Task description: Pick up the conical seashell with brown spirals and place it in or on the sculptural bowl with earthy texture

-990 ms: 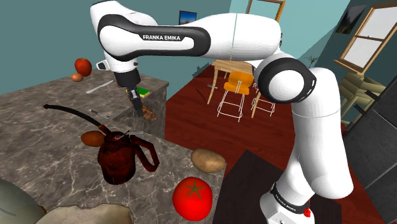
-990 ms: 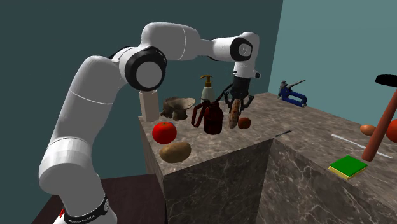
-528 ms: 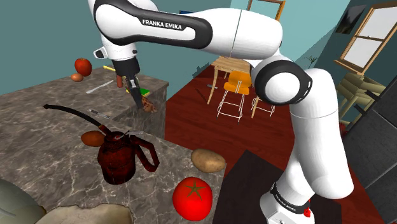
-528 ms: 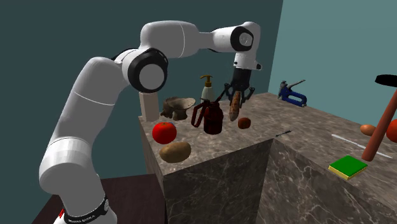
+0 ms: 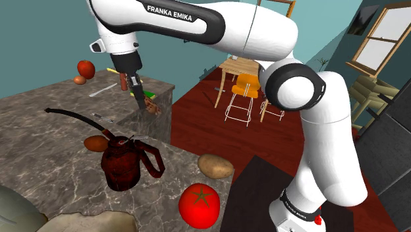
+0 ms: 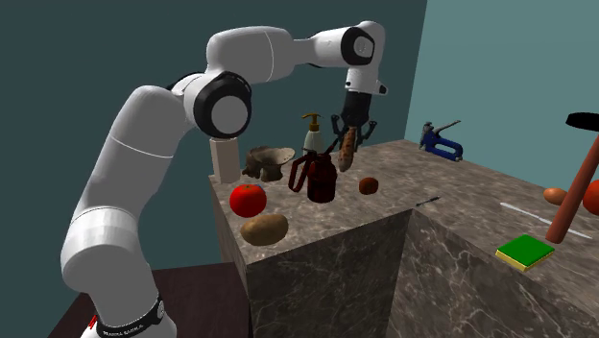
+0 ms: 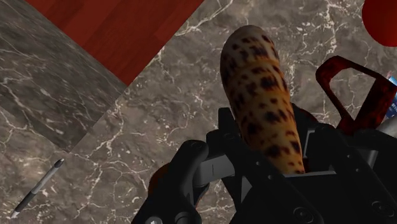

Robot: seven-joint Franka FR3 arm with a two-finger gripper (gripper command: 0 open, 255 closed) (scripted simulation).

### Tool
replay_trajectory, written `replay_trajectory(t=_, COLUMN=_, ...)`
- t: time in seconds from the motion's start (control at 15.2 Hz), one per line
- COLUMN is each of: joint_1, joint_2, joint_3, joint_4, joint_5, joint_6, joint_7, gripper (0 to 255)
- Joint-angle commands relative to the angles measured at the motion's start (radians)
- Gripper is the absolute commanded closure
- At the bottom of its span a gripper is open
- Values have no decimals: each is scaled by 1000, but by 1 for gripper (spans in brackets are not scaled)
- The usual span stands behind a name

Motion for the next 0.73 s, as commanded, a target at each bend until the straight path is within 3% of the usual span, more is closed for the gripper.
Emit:
replay_trajectory(t=0.0, joint_1=25, joint_2=-31, joint_3=11, joint_4=-50, joint_5=6, joint_6=17, joint_7=41, gripper=255)
replay_trajectory(t=0.66, joint_1=165, joint_2=-104, joint_3=73, joint_4=-172, joint_5=34, joint_6=59, joint_7=250, gripper=255)
